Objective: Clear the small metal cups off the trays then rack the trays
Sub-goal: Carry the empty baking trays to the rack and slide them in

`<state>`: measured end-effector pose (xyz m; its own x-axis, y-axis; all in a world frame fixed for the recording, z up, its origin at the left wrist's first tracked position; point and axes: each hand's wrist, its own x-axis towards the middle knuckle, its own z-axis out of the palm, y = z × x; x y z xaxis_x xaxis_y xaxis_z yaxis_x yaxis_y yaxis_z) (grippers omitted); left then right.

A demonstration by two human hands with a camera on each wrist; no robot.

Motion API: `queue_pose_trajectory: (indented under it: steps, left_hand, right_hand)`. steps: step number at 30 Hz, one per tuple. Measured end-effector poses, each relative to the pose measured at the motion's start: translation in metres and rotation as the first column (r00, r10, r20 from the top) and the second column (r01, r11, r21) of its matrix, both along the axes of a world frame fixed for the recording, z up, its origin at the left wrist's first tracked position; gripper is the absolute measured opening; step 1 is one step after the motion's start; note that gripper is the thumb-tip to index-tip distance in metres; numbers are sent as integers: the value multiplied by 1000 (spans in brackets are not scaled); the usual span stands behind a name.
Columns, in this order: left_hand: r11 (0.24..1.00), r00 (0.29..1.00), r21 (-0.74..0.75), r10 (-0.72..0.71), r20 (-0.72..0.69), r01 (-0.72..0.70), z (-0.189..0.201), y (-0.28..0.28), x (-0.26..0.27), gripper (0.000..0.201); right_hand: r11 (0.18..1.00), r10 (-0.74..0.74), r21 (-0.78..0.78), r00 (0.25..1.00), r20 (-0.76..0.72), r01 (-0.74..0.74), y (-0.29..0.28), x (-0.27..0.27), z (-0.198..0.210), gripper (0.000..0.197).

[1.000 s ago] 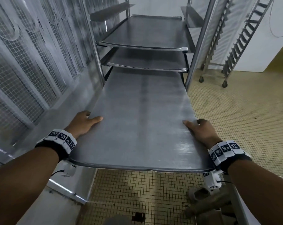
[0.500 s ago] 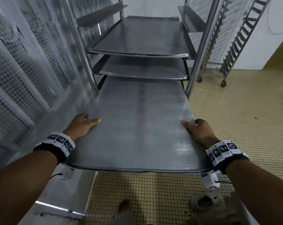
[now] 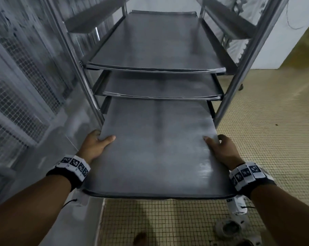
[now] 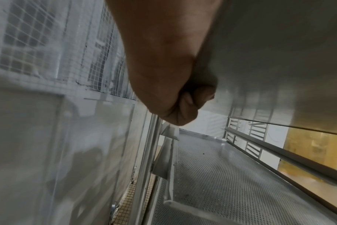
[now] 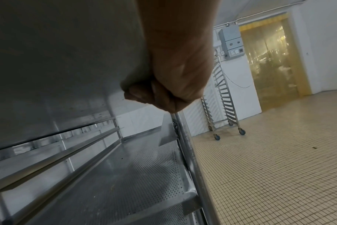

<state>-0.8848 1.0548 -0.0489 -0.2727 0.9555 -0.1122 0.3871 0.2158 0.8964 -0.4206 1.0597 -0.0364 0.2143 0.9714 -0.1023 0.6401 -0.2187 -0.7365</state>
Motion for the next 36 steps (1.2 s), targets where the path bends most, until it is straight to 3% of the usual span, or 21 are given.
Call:
queue_pose_trajectory:
  steps: [3, 9, 13, 18, 28, 33, 36]
  left_hand:
    - [1000, 1000, 14, -8, -23, 8, 6, 18, 3, 20]
    - [998, 999, 45, -37, -22, 38, -1, 56, -15, 19]
    - [997, 998, 61, -50, -43, 53, -1, 72, -17, 30]
    - [998, 996, 51, -39, -76, 43, 1, 81, -15, 26]
    - [998, 996, 34, -53, -66, 55, 1, 80, -16, 42]
    - [995, 991, -39, -98, -91, 95, -6, 77, -32, 75]
    - [988, 987, -16, -154, -56, 153, -4, 63, -29, 38]
  right_hand:
    - [1000, -11, 5, 1000, 10, 11, 15, -7, 3, 56]
    - [999, -19, 34, 1000, -7, 19, 40, -18, 2, 51]
    - [998, -40, 46, 999, -9, 41, 53, -23, 2, 44]
    - [997, -48, 52, 999, -19, 49, 65, -23, -6, 49]
    - [997, -39, 72, 999, 35, 36, 71, -18, -9, 51]
    - [998, -3, 69, 999, -39, 6, 65, -13, -9, 53]
    - [999, 16, 42, 996, -83, -13, 54, -4, -14, 41]
